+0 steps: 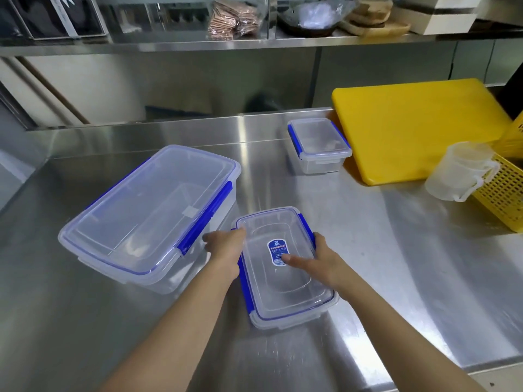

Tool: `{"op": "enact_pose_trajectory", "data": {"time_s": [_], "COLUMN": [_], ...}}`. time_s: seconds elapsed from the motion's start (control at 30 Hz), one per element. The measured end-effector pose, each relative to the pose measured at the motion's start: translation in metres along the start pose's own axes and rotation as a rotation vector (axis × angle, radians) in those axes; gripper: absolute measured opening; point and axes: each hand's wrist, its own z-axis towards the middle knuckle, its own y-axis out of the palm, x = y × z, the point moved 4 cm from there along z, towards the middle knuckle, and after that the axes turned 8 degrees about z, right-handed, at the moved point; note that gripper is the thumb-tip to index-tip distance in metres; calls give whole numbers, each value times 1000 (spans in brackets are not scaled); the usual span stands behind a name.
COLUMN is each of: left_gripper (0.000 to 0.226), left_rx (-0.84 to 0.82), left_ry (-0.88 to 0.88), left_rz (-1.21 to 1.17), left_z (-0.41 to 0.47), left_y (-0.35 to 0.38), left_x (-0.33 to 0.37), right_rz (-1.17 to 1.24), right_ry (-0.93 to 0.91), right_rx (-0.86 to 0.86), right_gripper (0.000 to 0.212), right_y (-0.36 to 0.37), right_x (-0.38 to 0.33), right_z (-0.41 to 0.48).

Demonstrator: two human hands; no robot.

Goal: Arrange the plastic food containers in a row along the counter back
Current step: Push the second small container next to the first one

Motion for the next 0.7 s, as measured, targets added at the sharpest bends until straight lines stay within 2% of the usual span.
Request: {"op": "enact_pose_trajectory", "data": {"time_s": [0.1,0.2,0.27,0.37,0.43,0.5,0.57,0.7], "left_gripper": [91,123,134,150,149,147,145,130], "left_rx": [-120,-525,-659,-584,-522,-490,-484,-391], "left_ry": [267,427,501,504,509,531,537,676], "left_rz": [240,492,724,1081,1156,1178,1178,1156], "left_z": [-23,-58,-68,-64,-65,-63,-58,-48], "left_y": [-9,-12,-9,0,8,13,16,21], "left_x": [1,-6,-17,-34,-34,-34,-34,-17], "right_rz": [-180,-338,-417,-741,-914,-1017,-1071,-990], "right_ry": [-82,-249,-325,-259,-211,-175,-186,-294], "right_rx": [109,243,135,-281,-423,-468,-440,-353], "right_gripper": [87,86,91,110,124,134,136,126], "right_y": [-6,-11,-11,-14,-24,-28,-27,-30], "right_x": [-4,-15,-19,-18,-18,-17,-15,-17], "right_z": [0,-6,-10,-17,-19,-16,-10,5]}}
